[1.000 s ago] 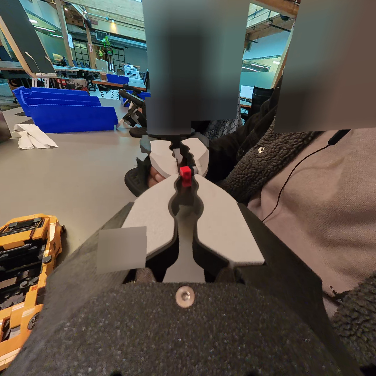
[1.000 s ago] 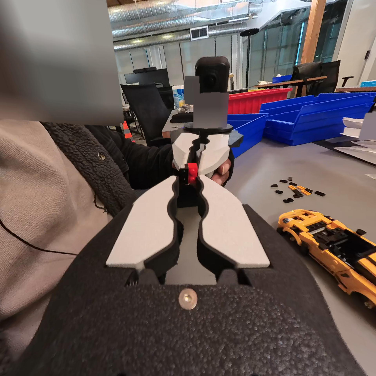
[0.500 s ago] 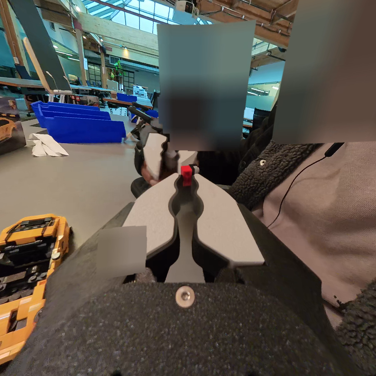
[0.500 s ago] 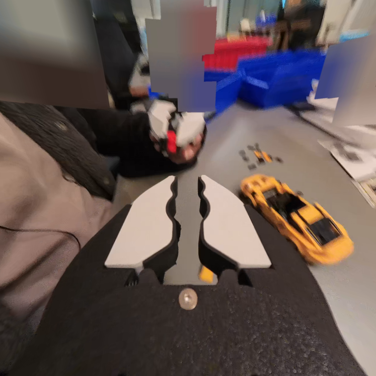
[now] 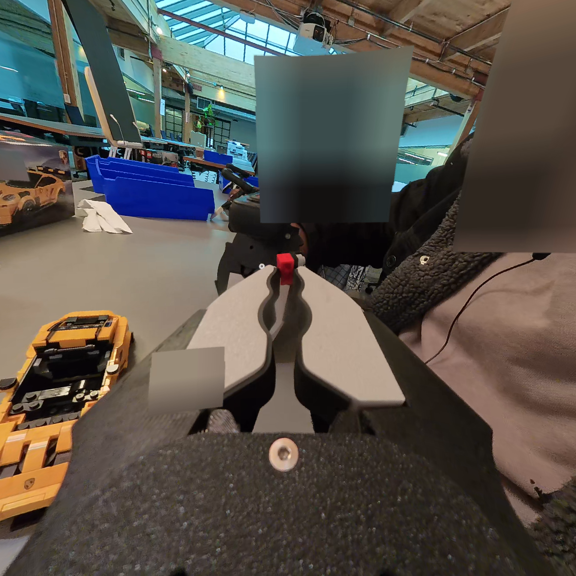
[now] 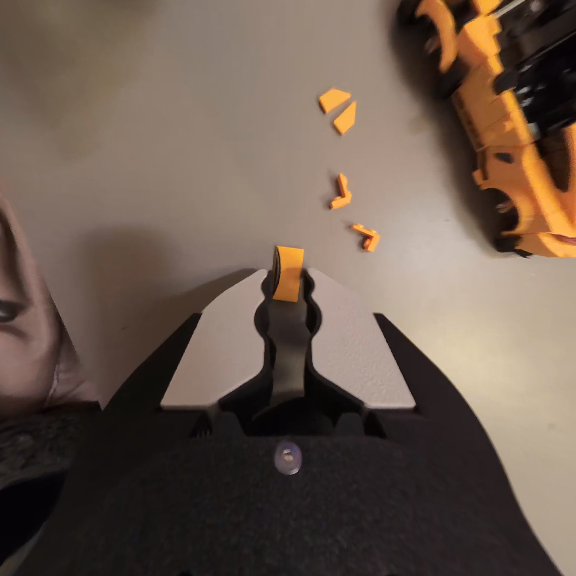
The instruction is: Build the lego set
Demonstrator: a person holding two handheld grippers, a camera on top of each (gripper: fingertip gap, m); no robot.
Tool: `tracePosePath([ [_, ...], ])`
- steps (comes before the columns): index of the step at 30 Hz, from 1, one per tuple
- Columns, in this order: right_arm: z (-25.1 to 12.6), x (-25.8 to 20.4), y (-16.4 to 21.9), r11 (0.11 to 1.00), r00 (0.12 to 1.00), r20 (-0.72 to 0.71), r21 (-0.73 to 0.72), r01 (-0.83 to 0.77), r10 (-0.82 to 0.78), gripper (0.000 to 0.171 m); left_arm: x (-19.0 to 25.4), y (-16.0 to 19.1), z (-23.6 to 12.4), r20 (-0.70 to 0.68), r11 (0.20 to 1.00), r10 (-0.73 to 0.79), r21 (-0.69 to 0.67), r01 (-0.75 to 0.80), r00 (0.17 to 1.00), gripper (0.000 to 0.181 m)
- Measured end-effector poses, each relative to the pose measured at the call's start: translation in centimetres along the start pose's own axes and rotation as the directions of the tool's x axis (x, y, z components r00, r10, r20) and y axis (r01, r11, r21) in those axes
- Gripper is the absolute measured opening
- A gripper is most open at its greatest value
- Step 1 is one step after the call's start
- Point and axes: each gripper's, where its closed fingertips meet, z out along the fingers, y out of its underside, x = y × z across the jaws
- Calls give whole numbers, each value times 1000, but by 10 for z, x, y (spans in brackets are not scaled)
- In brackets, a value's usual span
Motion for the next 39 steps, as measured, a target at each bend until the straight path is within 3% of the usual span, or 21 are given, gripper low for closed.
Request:
tracePosePath([
  [4,2,2,-4,998,1000,5,53,-15,15,15,-1,0,-1,5,1000,-5,1,5,1000,8],
  [6,-4,2,-14,976,996,60,202,-77,66,15,-2,-1,-2,9,1000,-9,4,9,1000,8],
  [8,-41,3,-49,823,976,184,534,-195,112,15,-2,-2,-2,12,1000,-17,10,17,1000,8],
  [10,-97,3,-78,541,928,364,765,-349,84,15,-2,-5,-2,2,999,-36,31,36,999,8],
  [12,-129,2,-92,348,892,450,833,-431,27,15,-1,-9,-2,-12,996,-67,61,68,998,9],
  [14,-138,-7,-102,282,874,485,843,-459,-29,14,0,-12,-1,-20,993,-82,84,84,996,9],
  [23,-136,-29,-130,214,853,514,847,-487,-94,15,-1,-20,-3,-15,986,-105,126,106,994,8],
  [32,-133,-31,-132,236,862,499,851,-470,-83,15,1,-18,-2,-41,982,-149,109,153,988,9],
  [39,-125,-26,-126,262,863,501,843,-470,-65,15,-2,-10,1,-63,954,-286,72,290,956,9],
])
